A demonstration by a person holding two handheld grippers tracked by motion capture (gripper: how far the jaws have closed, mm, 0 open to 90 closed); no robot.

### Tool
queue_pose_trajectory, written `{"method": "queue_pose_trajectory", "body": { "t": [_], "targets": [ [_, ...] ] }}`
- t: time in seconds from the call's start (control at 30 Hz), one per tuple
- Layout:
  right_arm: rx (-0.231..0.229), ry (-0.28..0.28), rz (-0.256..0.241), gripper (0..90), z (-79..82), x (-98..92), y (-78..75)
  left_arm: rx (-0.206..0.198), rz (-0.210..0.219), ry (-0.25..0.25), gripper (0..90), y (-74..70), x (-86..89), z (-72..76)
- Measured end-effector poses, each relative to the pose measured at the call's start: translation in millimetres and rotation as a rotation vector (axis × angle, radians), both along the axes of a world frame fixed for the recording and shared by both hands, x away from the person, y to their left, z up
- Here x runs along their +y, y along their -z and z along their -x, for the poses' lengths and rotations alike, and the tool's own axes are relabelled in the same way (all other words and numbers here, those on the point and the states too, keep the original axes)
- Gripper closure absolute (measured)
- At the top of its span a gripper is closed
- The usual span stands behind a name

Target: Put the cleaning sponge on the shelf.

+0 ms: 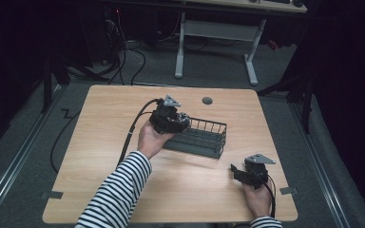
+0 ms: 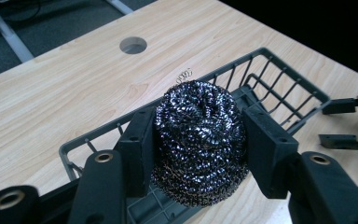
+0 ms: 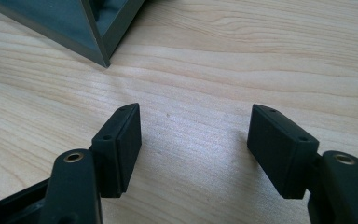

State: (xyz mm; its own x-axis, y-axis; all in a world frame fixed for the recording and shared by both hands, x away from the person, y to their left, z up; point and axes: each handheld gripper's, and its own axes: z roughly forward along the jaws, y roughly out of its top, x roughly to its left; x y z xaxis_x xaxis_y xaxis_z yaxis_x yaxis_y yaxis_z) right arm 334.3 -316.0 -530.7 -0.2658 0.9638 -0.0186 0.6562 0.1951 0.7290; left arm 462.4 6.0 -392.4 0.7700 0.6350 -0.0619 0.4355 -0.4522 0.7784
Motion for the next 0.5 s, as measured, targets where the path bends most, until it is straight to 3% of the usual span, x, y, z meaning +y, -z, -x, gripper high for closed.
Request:
{"method": "queue_pose_trajectory", "body": {
  "t": [0.5],
  "targets": [
    [0.000, 0.000, -0.002, 35.2, -0.2, 0.0, 0.0, 0.043, -0.028, -0.046, 46.4, 29.3, -13.6, -16.0]
  ]
}}
